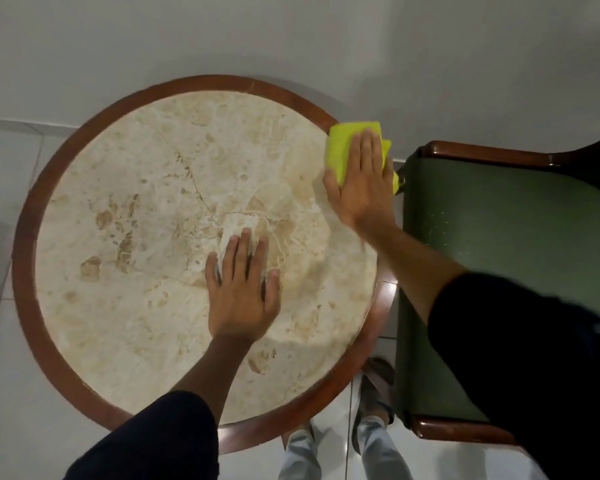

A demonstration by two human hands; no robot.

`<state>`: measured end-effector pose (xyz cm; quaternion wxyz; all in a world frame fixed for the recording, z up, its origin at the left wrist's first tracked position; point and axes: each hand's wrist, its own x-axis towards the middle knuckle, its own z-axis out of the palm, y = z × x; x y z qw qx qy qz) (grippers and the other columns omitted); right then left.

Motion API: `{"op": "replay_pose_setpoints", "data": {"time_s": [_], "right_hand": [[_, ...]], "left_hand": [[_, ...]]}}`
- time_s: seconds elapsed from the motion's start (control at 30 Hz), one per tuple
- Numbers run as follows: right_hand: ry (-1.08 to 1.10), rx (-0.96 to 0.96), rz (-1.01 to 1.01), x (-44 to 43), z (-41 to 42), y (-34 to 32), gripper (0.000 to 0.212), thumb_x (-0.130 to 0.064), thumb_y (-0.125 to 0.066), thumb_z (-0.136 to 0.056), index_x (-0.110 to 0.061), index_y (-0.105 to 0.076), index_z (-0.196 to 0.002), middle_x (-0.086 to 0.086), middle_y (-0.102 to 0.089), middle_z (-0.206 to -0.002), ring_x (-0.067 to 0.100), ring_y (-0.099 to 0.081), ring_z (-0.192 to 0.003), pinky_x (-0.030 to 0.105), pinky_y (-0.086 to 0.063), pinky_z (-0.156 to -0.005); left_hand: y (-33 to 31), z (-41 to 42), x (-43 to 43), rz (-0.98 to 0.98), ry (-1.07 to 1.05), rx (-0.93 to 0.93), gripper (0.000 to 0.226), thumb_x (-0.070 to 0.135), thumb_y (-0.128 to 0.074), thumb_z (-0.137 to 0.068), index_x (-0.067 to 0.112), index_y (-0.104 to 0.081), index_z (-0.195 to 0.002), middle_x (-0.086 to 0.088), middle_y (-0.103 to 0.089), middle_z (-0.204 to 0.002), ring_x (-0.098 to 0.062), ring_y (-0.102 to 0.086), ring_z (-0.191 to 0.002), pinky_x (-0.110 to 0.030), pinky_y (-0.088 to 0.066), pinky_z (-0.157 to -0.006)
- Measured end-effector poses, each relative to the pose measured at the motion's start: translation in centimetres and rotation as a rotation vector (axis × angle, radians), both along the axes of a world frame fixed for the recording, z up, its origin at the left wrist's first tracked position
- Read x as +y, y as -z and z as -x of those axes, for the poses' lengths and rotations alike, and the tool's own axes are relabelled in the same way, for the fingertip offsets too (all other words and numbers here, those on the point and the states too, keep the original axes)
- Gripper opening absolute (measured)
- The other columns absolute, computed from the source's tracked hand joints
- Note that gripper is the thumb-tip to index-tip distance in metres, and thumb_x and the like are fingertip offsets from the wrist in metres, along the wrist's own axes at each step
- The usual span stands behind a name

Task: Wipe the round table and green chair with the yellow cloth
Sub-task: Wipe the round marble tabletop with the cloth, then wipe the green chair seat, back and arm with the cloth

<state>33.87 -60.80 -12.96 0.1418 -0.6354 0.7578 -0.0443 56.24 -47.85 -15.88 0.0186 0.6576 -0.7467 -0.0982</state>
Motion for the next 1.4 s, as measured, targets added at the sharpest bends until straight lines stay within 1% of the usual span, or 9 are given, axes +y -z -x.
{"op": "replay_pose_setpoints", "data": {"time_s": [0.2,0.37,0.53,0.73,0.9,1.07,1.17,1.27,1.4], "right_hand": [[-0.294,0.024,-0.057,-6.7,-3.9,-0.3,0.074,-0.052,-0.033,-0.096,-0.008,-0.017,-0.153,0.012,-0.01,-0.165,0.027,-0.004,-0.152,0.052,-0.007,-0.122],[-0.315,-0.032,-0.077,5.3,-3.8,-0.7,0.089,-0.071,-0.026,-0.088,-0.013,-0.013,-0.154,0.009,-0.007,-0.165,0.024,-0.002,-0.153,0.048,-0.003,-0.121],[-0.2,-0.084,-0.198,15.6,-2.1,-1.2,0.104,-0.083,-0.027,-0.08,-0.02,0.012,-0.153,0.001,0.019,-0.162,0.018,0.018,-0.15,0.041,0.01,-0.119],[-0.281,-0.052,-0.192,16.1,-0.3,-2.9,0.079,-0.036,-0.047,-0.092,-0.013,-0.005,-0.155,0.014,-0.003,-0.165,0.029,-0.002,-0.152,0.052,-0.019,-0.121],[0.06,-0.296,-0.049,15.8,7.2,-5.0,0.064,-0.03,-0.043,-0.098,-0.015,-0.016,-0.154,0.017,-0.016,-0.162,0.034,-0.017,-0.149,0.047,-0.021,-0.121],[-0.058,-0.012,-0.038,16.8,20.7,-6.2,0.064,-0.031,-0.044,-0.096,-0.008,-0.023,-0.152,0.026,-0.019,-0.159,0.041,-0.018,-0.148,0.048,-0.018,-0.12],[-0.277,0.175,-0.168,19.3,26.2,-5.1,0.07,-0.047,-0.029,-0.093,-0.013,-0.019,-0.153,0.024,-0.015,-0.161,0.039,-0.013,-0.149,0.057,-0.026,-0.117],[-0.419,0.247,-0.261,21.8,29.0,-2.4,0.082,-0.067,-0.021,-0.087,-0.021,-0.012,-0.155,0.018,-0.003,-0.164,0.033,-0.003,-0.152,0.061,-0.015,-0.118],[-0.432,0.234,-0.128,17.9,29.3,0.6,0.085,-0.072,-0.024,-0.088,-0.022,-0.009,-0.155,0.011,-0.002,-0.165,0.027,-0.001,-0.152,0.061,-0.006,-0.119]], "left_hand": [[-0.1,-0.2,-0.2,-0.021,-0.003,0.016,0.057,0.046,-0.028,-0.099,0.027,-0.024,-0.152,-0.002,-0.021,-0.163,-0.018,-0.012,-0.152,-0.053,-0.008,-0.121],[-0.2,-0.4,-0.1,0.009,0.02,-0.004,0.057,0.044,-0.029,-0.098,0.023,-0.028,-0.151,-0.005,-0.025,-0.162,-0.022,-0.021,-0.15,-0.054,-0.014,-0.12],[0.1,-0.4,-0.1,0.019,0.029,-0.004,0.056,0.044,-0.027,-0.099,0.023,-0.027,-0.151,-0.006,-0.024,-0.162,-0.023,-0.022,-0.149,-0.054,-0.015,-0.118],[-0.3,-0.2,0.0,-0.014,0.04,0.008,0.057,0.044,-0.021,-0.099,0.022,-0.027,-0.151,-0.008,-0.024,-0.162,-0.026,-0.02,-0.15,-0.056,-0.014,-0.118],[-2.9,3.6,1.4,0.058,-0.02,0.081,0.054,0.042,-0.023,-0.099,0.013,-0.039,-0.142,-0.015,-0.037,-0.153,-0.032,-0.032,-0.144,-0.062,-0.023,-0.114],[-3.8,18.0,10.7,-0.051,0.356,0.341,0.052,0.046,-0.023,-0.1,0.024,-0.031,-0.147,-0.003,-0.024,-0.161,-0.019,-0.014,-0.151,-0.053,-0.023,-0.12],[-1.6,24.9,15.7,-0.261,0.017,0.393,0.06,0.051,-0.02,-0.099,0.025,-0.015,-0.153,0.0,-0.011,-0.165,-0.016,-0.006,-0.152,-0.046,-0.013,-0.124],[1.2,29.0,16.9,-0.38,-0.391,0.459,0.067,0.052,-0.021,-0.098,0.016,-0.012,-0.154,-0.01,-0.022,-0.163,-0.024,-0.016,-0.151,-0.048,-0.018,-0.123],[3.2,30.0,17.0,-0.254,-0.441,0.428,0.065,0.055,-0.017,-0.097,0.018,-0.018,-0.151,-0.009,-0.038,-0.154,-0.025,-0.037,-0.14,-0.044,-0.031,-0.116]]}}
